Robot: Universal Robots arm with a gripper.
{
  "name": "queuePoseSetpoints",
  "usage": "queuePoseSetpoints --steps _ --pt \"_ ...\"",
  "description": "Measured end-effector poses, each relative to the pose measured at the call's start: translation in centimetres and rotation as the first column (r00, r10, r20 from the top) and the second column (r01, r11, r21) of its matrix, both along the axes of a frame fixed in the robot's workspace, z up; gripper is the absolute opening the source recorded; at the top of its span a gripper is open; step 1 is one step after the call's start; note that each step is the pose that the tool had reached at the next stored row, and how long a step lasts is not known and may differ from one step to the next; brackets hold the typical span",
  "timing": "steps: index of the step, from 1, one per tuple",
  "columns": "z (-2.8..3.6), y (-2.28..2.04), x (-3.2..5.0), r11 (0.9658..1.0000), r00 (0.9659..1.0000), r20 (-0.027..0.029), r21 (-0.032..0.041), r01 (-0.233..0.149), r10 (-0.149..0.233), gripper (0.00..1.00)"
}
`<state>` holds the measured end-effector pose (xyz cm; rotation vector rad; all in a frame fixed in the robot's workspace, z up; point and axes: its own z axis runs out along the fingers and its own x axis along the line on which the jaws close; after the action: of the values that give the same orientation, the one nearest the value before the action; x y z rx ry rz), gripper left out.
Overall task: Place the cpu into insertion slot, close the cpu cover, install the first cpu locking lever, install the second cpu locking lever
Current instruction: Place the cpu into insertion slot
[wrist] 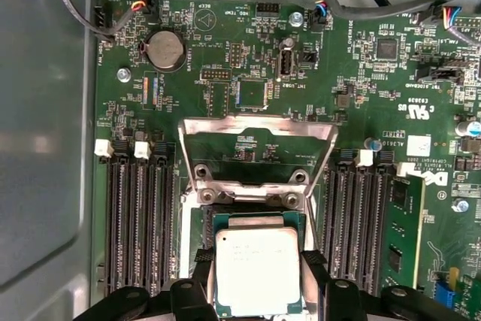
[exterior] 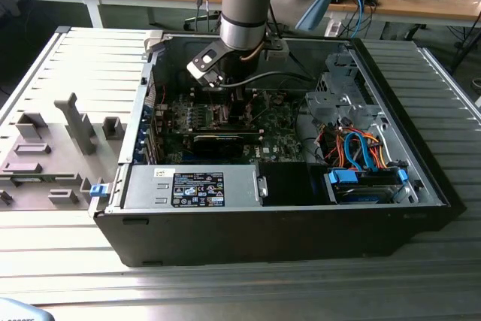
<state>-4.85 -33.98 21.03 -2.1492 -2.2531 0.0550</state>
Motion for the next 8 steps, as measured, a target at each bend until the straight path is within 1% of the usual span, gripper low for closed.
queuePoseSetpoints --steps 2,4,5,7,8 --pt "-0.21 0.0 -0.05 0.9997 0.9997 -0.0001 -0.0004 0.022 -0.022 0.55" --pt "-0.35 0.0 -0.15 0.9994 0.9994 0.0 -0.0004 0.035 -0.035 0.55" --pt "-0.45 0.08 -0.25 0.9989 0.9989 -0.0001 -0.0005 0.046 -0.046 0.55" --pt "-0.55 0.28 -0.25 0.9987 0.9987 -0.0001 -0.0005 0.051 -0.051 0.55" --pt "-0.58 0.31 -0.25 0.9987 0.9987 0.0 -0.0003 0.052 -0.052 0.55"
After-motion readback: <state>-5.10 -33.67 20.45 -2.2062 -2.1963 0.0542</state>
